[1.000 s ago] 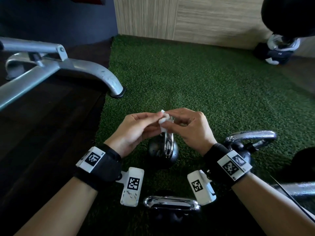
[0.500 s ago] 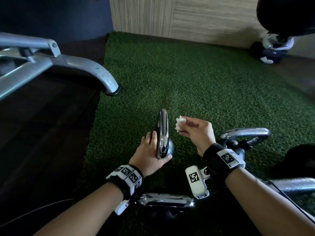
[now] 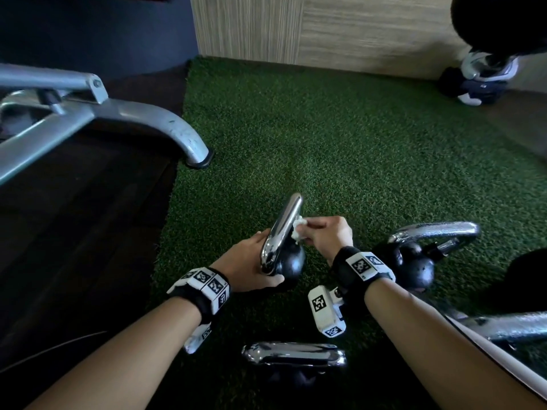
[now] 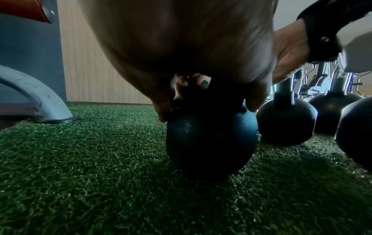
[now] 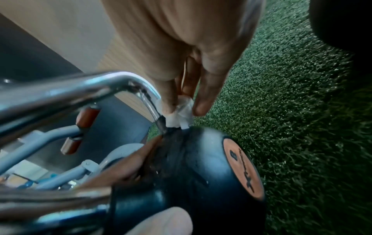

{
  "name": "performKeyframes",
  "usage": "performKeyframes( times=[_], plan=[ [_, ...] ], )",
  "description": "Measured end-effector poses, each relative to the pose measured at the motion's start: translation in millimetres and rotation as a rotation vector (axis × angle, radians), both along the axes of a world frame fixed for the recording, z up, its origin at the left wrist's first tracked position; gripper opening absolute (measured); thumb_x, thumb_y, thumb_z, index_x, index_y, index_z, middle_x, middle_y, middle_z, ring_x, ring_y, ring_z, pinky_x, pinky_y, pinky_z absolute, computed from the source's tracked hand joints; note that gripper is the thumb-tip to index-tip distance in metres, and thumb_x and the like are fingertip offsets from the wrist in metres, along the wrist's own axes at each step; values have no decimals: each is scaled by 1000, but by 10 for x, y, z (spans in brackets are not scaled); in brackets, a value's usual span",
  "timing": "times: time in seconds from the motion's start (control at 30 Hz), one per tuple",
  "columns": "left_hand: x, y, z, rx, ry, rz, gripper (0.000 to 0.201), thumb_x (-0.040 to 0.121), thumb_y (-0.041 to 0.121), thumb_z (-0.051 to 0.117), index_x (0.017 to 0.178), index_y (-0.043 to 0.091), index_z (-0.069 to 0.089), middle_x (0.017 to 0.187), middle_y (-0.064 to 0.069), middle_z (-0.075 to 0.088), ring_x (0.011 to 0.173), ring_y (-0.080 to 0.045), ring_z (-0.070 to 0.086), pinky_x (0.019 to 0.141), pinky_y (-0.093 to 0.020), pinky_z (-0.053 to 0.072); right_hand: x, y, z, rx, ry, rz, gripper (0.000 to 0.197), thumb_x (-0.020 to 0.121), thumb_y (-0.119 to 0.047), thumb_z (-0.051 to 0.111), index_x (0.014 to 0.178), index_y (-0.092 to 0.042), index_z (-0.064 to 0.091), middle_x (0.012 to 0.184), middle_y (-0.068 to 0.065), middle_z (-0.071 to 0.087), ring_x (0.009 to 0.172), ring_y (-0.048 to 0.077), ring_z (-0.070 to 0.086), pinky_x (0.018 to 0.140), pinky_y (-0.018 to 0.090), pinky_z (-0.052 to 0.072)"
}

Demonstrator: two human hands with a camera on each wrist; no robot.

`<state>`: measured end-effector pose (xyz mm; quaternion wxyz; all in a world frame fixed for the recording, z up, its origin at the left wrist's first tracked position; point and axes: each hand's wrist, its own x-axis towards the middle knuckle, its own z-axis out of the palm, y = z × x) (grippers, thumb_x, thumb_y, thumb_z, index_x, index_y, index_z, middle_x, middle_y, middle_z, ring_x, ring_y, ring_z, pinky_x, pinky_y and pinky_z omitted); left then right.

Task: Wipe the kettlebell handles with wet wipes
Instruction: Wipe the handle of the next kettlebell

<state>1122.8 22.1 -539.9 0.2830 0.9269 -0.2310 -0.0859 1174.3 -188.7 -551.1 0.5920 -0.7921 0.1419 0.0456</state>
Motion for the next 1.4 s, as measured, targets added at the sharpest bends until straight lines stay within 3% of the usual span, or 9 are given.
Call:
performKeyframes(
  times=[0.23,0.33,0.53,0.67,0.8,0.93,1.07,1.2,1.4],
  plan=[
    [23,6,-137,27,-24,11,104,73,52,87,157,31,29,153,9,45,135,-18,52,114,-40,44,117,44,111,-133,-142,-34,17,79,-19,89,94,-25,83,86,-6,80,80,12,77,78,33,64],
    [25,-6,-150,47,-56,3,107,74,53,86,159,29,27,155,9,42,136,-18,50,115,-39,43,169,25,124,-64,-243,-53,20,80,-18,88,83,-36,81,86,-8,81,82,15,78,80,40,66],
    [30,14,-184,-11,-22,27,107,73,58,84,158,35,23,157,14,39,138,-13,49,116,-37,42,195,-10,108,0,-110,36,20,83,-11,85,84,-31,82,92,1,81,88,27,79,85,53,64],
    [8,48,-261,-77,-10,19,107,74,59,83,159,31,24,156,10,39,137,-12,50,114,-42,46,191,27,142,-7,-318,11,20,90,-23,77,91,-43,81,96,-1,81,87,38,76,78,63,62],
    [14,22,-220,-79,22,56,107,73,56,85,159,29,27,154,7,43,135,-12,51,115,-39,44,155,37,239,-91,-478,68,27,89,-18,77,97,-44,78,100,0,80,86,27,77,80,57,62],
    [11,-56,-142,-46,23,98,103,75,53,84,158,31,27,154,8,44,137,-13,48,118,-34,39,180,8,454,-21,-449,131,30,91,8,68,112,-13,72,105,22,77,71,4,69,74,32,62],
    [4,-81,-58,-68,61,124,94,76,47,86,153,34,34,145,13,50,130,-11,53,115,-35,42,-23,5,644,-195,-449,290,19,91,-5,74,107,-13,79,98,6,72,76,13,64,69,22,56],
    [8,-98,1,-72,111,167,85,76,46,86,148,32,43,143,14,54,128,-10,55,112,-28,41,-141,14,847,-364,-466,470,21,85,-19,83,105,-17,82,92,-7,69,67,-5,58,60,10,46],
    [95,-114,24,-42,159,179,82,74,51,86,144,35,46,141,13,57,127,-12,57,110,-29,43,-55,30,834,-207,-370,336,17,78,-15,89,93,-17,82,93,-2,80,86,16,77,85,41,65]
  ],
)
